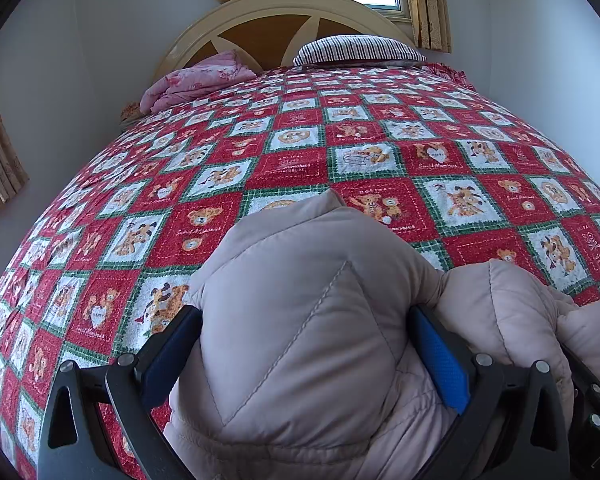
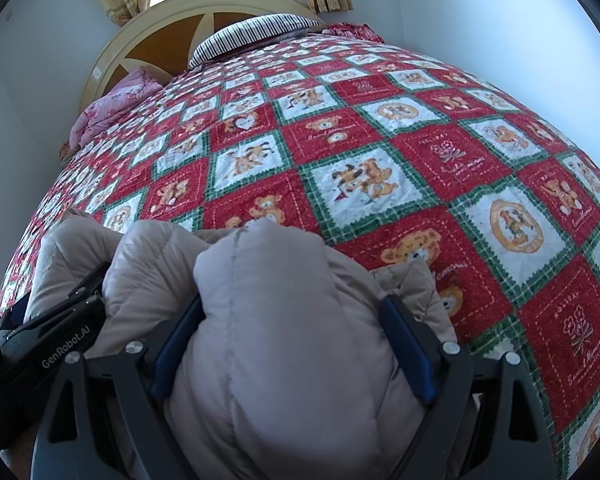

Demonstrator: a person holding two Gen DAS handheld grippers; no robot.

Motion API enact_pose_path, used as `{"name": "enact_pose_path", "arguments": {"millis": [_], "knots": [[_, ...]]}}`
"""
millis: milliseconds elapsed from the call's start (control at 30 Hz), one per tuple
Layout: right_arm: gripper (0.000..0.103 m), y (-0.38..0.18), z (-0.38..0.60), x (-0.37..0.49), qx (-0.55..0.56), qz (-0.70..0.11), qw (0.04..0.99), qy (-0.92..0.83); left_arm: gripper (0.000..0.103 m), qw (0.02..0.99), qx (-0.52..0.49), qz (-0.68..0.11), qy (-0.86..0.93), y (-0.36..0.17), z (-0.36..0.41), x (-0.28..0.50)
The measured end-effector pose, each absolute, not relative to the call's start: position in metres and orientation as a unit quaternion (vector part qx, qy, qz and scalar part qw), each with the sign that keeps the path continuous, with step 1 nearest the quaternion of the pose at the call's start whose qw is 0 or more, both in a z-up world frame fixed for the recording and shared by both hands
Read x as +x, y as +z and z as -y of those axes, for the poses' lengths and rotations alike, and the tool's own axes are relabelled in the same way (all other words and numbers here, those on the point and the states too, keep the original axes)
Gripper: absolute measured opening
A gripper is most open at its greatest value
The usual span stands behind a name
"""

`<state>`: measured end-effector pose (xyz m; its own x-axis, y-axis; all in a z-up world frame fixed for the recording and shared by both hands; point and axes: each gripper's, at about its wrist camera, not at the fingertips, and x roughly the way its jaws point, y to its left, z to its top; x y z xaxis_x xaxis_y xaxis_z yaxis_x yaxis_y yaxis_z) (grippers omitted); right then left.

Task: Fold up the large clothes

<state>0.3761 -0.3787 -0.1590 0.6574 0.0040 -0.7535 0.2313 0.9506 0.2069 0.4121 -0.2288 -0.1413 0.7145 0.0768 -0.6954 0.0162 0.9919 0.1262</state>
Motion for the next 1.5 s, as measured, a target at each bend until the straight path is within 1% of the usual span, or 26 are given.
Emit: {"name": "enact_pose_path", "arguments": {"millis": [633,700,733,867,967,1067,1133,1233,1400,1500], "knots": [[0.090,-0.162,0.379,0.377,0.150,-0.411,0.897,-0.059,0.102,0.920,0.056,-0.387,0.009,-0.142,0.226,0.414],[0.090,-0.163,0.379,0.377,0.152,-0.412,0.896,-0.057,0.102,0.913,0.024,-0.408,-0.025,-0.136,0.214,0.416],[0.091,-0.162,0.379,0.378,0.154,-0.414,0.896,-0.055,0.102,0.908,-0.010,-0.415,-0.052,-0.128,0.199,0.412],[0.092,-0.153,0.389,0.376,0.181,-0.424,0.887,-0.021,0.102,0.912,-0.062,-0.392,-0.104,-0.101,0.152,0.377],[0.094,-0.139,0.403,0.363,0.206,-0.417,0.885,0.001,0.102,0.914,-0.073,-0.377,-0.129,-0.096,0.118,0.348],[0.101,-0.123,0.416,0.337,0.194,-0.400,0.896,0.018,0.102,0.890,-0.134,-0.393,-0.189,-0.114,0.090,0.330],[0.101,-0.121,0.423,0.324,0.177,-0.401,0.898,0.029,0.102,0.868,-0.173,-0.405,-0.228,-0.131,0.084,0.325],[0.102,-0.130,0.430,0.317,0.166,-0.414,0.894,0.047,0.102,0.855,-0.187,-0.413,-0.251,-0.150,0.093,0.325],[0.103,-0.150,0.442,0.326,0.215,-0.442,0.867,0.085,0.102,0.832,-0.209,-0.426,-0.289,-0.166,0.104,0.333],[0.103,-0.162,0.450,0.331,0.249,-0.445,0.853,0.111,0.102,0.828,-0.217,-0.422,-0.298,-0.169,0.106,0.332]]}}
